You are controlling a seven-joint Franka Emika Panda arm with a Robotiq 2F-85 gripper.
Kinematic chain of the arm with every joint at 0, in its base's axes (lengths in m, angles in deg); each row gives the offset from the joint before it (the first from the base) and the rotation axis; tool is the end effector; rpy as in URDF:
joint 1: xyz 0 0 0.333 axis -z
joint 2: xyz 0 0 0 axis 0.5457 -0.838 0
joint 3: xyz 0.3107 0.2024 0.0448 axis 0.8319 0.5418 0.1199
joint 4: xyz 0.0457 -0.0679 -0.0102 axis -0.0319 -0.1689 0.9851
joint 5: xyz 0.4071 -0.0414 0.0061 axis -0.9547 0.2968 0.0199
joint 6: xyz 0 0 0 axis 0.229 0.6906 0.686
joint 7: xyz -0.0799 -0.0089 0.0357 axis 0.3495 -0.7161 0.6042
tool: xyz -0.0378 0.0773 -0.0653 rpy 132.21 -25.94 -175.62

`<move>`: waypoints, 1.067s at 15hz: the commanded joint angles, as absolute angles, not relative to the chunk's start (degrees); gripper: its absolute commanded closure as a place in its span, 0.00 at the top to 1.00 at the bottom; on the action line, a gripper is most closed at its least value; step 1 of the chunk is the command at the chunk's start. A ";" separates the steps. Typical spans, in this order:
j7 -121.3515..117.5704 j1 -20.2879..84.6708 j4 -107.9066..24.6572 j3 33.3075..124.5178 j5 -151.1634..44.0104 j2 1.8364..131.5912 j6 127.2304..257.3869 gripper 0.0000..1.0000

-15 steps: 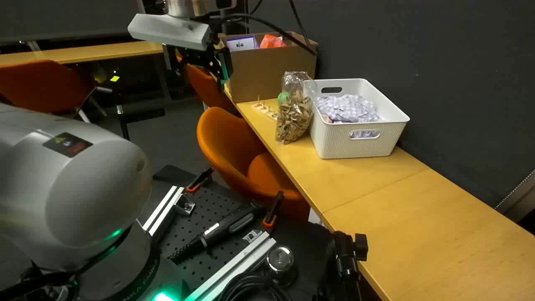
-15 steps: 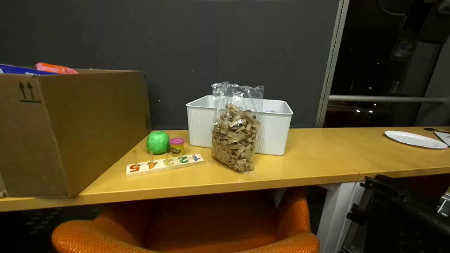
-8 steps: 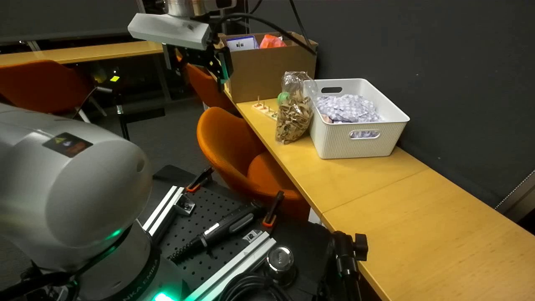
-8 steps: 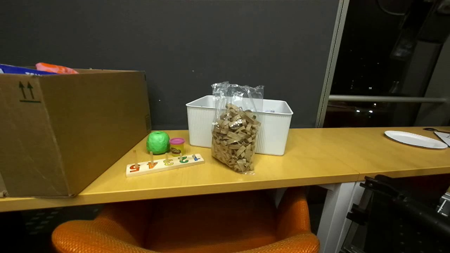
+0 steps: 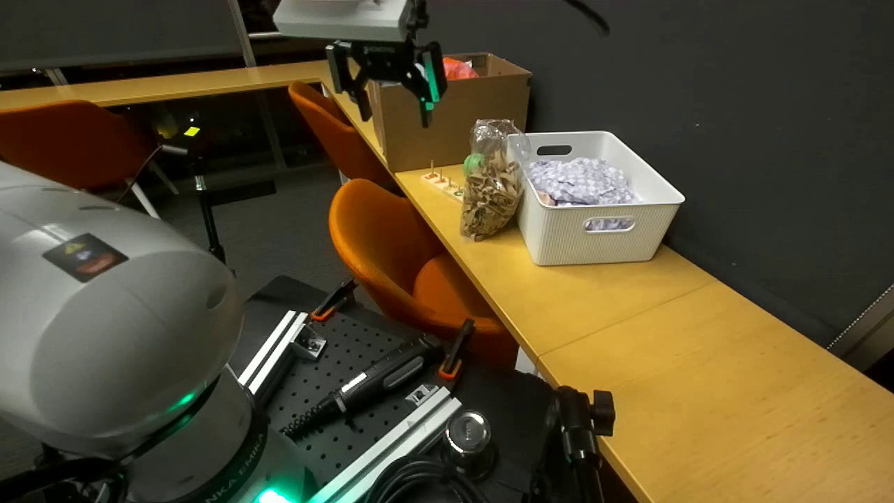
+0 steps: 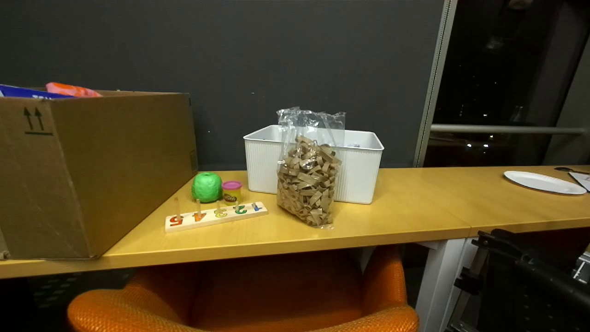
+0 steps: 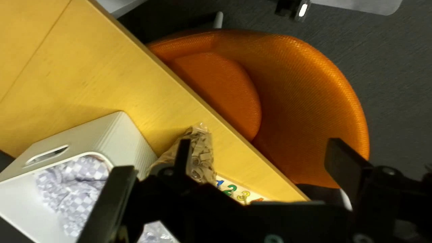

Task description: Remove the rubber band from the packet

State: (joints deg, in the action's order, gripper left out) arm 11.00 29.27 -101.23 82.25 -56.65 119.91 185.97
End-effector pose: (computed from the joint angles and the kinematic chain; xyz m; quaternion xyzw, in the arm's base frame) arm 0.3494 0.0192 0.4992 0.9886 0.0993 0.1129 0.0007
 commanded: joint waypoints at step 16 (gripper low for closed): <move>23.78 31.96 -53.65 83.56 -52.82 71.11 187.98 0.64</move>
State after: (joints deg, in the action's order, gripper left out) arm 21.67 31.21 -57.96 82.54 -53.48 74.45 188.80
